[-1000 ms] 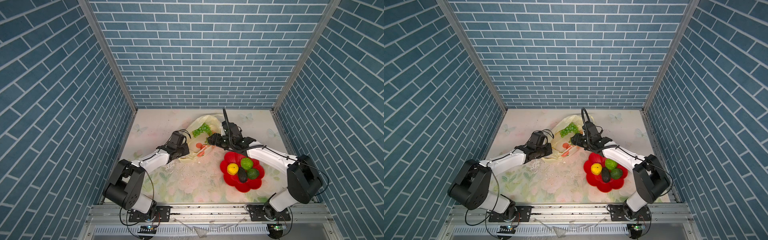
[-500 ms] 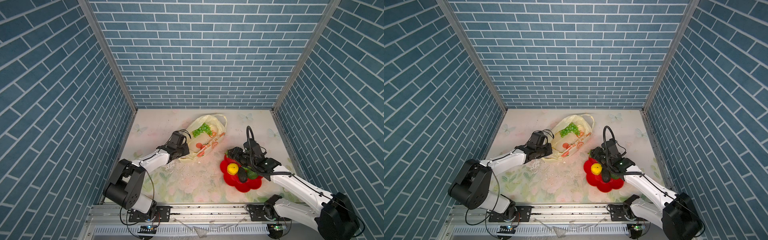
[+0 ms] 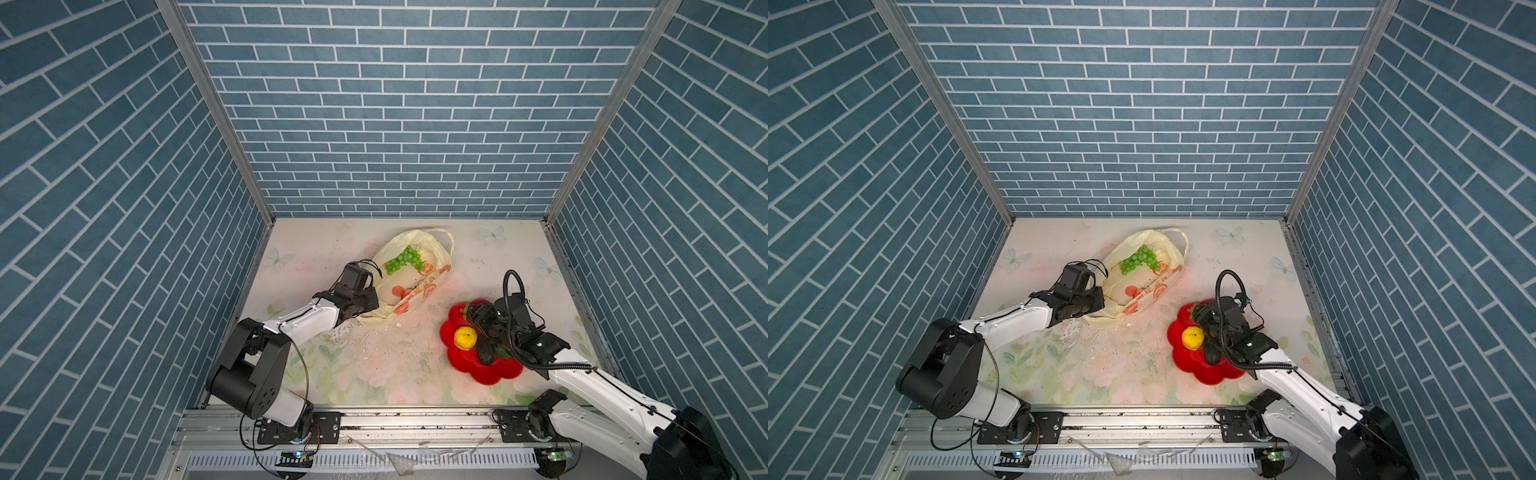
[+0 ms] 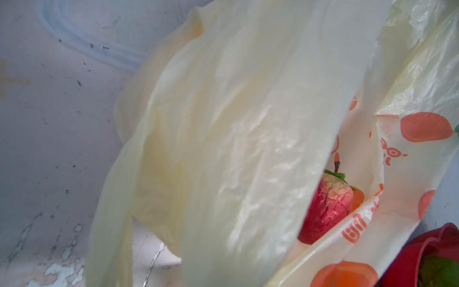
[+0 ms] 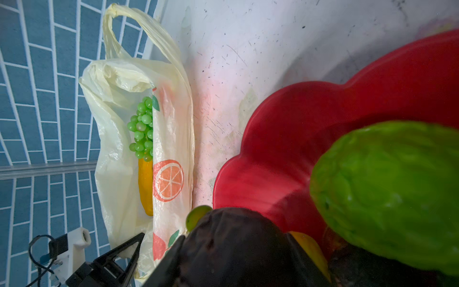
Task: Take fruits out of the plastic bag
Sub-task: Place the fruit on the plate.
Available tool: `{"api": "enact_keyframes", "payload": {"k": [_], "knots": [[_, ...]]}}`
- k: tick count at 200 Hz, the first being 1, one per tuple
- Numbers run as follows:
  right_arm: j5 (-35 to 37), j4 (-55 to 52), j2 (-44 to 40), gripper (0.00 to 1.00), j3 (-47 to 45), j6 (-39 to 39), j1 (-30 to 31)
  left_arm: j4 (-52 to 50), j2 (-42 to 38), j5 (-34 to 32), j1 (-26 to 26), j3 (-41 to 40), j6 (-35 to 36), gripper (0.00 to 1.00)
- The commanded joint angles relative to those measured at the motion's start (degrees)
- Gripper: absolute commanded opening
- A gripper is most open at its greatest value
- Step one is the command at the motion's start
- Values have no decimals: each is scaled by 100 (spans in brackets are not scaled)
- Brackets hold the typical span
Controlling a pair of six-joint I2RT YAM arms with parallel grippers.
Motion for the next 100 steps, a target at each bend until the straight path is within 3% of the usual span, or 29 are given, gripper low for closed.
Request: {"api": "enact_keyframes", "payload": {"k": [1, 34, 100], "knots": [[250, -416, -327, 46, -94, 326, -9, -92, -9, 0, 17, 129, 93, 7], [235, -309, -365, 47, -270, 458, -11, -68, 47, 31, 19, 177, 77, 7], [92, 326, 393, 51, -201, 494, -11, -114, -11, -5, 20, 138, 95, 7]]}}
